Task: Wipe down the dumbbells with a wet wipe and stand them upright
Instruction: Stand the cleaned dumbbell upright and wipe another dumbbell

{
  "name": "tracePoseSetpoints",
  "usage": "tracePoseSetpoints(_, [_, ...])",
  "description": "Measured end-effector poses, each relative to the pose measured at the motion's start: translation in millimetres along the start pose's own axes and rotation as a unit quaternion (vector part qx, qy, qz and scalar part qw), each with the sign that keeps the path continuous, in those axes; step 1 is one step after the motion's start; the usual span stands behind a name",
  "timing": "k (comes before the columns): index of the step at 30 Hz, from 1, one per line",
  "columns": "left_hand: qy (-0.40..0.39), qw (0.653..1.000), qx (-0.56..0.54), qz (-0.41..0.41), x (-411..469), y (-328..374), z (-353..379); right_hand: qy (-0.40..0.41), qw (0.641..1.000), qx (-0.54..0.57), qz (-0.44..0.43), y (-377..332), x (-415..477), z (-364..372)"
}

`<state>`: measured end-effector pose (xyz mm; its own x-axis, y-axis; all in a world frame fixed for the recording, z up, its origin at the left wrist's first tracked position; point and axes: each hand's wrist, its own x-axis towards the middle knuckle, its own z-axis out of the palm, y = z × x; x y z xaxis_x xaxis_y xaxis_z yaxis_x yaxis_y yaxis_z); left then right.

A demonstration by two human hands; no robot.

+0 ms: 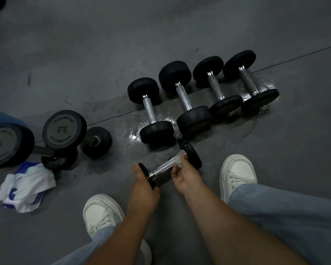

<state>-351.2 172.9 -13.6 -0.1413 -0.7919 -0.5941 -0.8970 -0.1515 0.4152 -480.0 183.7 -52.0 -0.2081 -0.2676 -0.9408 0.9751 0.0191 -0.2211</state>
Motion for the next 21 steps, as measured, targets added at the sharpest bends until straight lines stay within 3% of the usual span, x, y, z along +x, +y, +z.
tracePoseSetpoints(11, [-0.115, 0.990, 0.084, -0.024, 38, 16, -37, -0.015, 0.996, 0.088, 0.013, 15, -6, -23])
tracePoseSetpoints(18, [-0.065, 0.997, 0.043, 0.008, 14, -1, -15, 0.123, 0.992, -0.014, -0.029, 13, -2, 11])
tracePoseSetpoints(21, [-0.067, 0.997, 0.035, 0.014, 9, -7, -11, 0.099, 0.994, -0.034, -0.039, 18, -8, -1])
